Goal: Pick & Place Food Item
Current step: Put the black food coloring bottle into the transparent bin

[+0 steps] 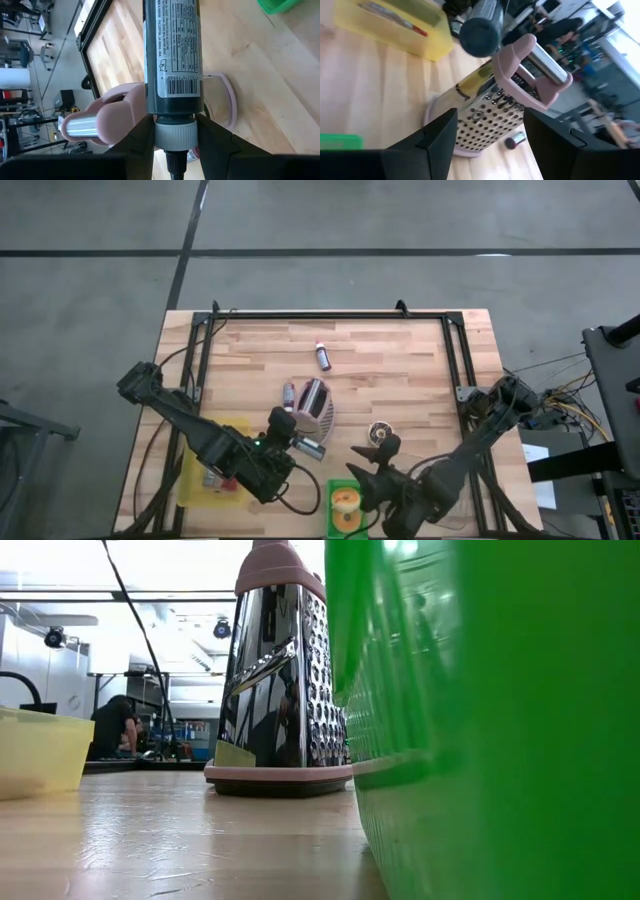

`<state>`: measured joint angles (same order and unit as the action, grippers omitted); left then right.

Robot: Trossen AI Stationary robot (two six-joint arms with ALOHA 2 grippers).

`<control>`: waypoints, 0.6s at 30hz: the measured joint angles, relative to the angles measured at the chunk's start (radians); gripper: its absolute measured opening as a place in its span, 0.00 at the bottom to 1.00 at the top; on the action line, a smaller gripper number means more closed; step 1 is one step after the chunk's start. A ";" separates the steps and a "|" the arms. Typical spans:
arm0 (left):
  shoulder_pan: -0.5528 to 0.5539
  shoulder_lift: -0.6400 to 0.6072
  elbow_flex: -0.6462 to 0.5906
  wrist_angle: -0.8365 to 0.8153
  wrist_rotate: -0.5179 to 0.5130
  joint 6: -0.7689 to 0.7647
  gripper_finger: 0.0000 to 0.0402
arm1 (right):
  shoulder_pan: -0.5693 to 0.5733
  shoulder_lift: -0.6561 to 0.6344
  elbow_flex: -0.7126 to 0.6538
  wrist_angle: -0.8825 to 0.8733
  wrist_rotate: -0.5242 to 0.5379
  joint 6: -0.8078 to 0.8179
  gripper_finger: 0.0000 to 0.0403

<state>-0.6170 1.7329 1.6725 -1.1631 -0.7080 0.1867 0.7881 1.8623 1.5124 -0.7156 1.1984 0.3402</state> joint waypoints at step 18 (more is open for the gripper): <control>0.008 0.000 -0.044 0.115 0.016 0.019 0.27 | -0.019 0.118 -0.002 0.372 0.167 -0.375 0.56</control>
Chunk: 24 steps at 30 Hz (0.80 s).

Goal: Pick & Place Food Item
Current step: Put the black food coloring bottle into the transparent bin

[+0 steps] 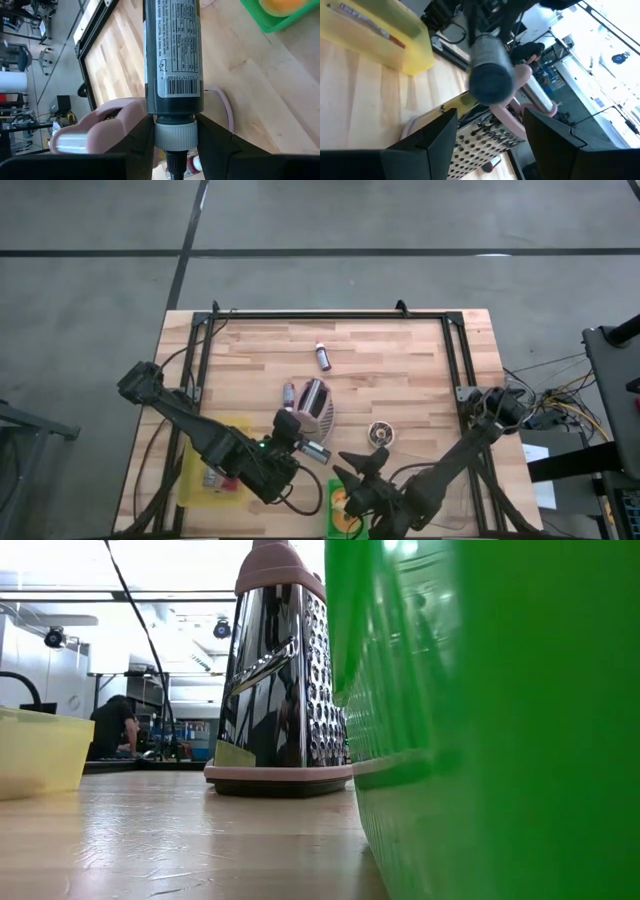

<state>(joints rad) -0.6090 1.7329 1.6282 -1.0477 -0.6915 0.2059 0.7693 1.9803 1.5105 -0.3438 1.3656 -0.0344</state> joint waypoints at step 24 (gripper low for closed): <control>0.015 0.001 -0.047 0.103 0.004 0.050 0.27 | -0.026 -0.003 0.000 0.155 -0.082 -0.142 0.56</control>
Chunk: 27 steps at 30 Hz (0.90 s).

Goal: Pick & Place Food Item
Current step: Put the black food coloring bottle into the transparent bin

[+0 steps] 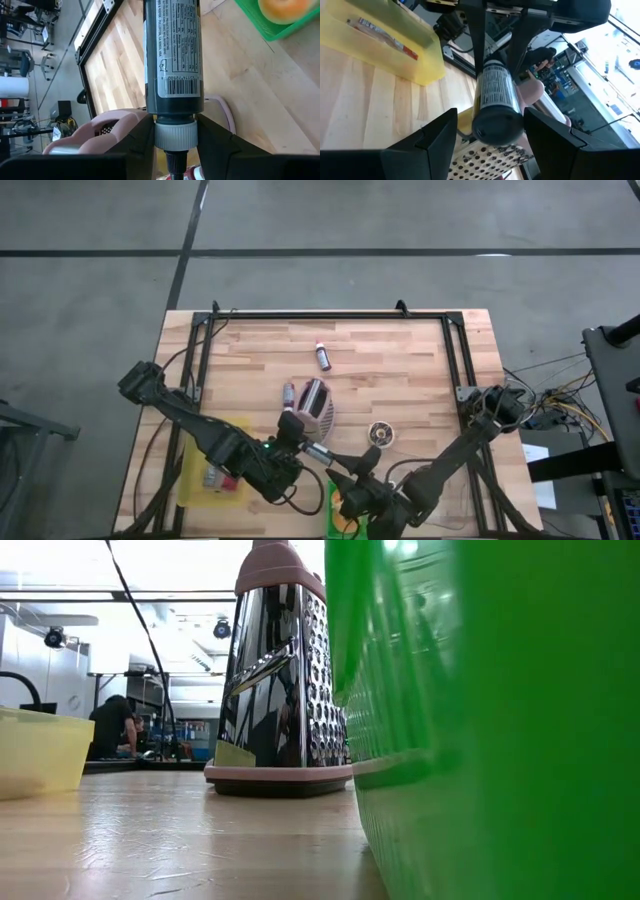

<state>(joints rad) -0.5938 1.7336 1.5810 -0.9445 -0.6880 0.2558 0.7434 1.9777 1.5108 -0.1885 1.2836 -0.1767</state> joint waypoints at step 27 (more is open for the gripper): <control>0.006 0.000 0.000 0.013 0.017 0.007 0.27 | -0.038 0.001 0.000 0.008 -0.009 -0.018 0.34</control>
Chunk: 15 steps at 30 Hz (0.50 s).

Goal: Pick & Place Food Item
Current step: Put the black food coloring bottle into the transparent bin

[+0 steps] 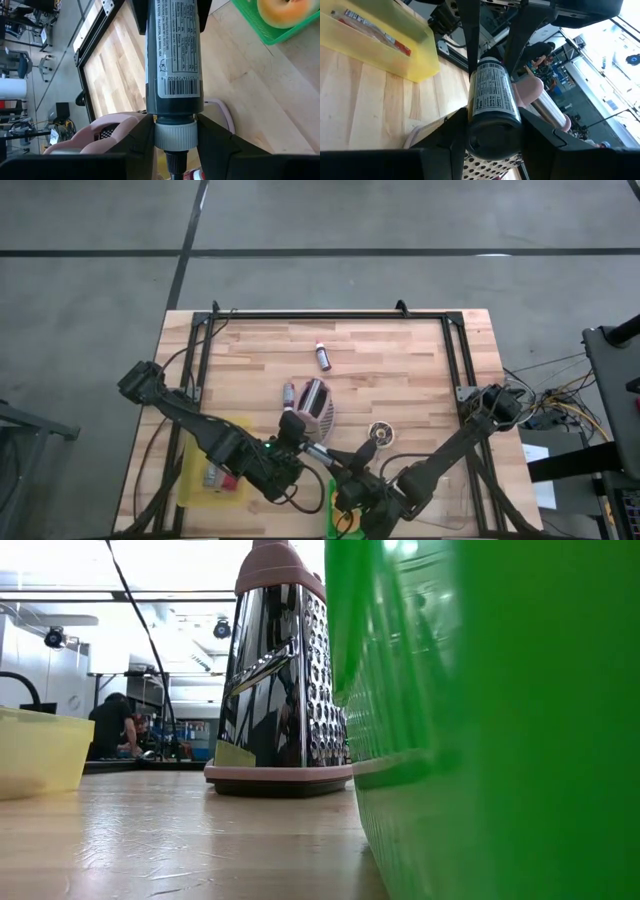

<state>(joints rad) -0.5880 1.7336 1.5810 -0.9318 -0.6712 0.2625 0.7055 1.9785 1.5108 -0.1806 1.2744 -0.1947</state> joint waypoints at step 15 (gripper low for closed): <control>-0.007 -0.039 0.000 0.015 -0.013 -0.024 0.55 | 0.009 0.001 -0.009 0.003 0.080 0.036 0.34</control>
<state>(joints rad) -0.5954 1.6943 1.5806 -0.9165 -0.6842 0.2381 0.7142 1.9793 1.5023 -0.1774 1.3544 -0.1583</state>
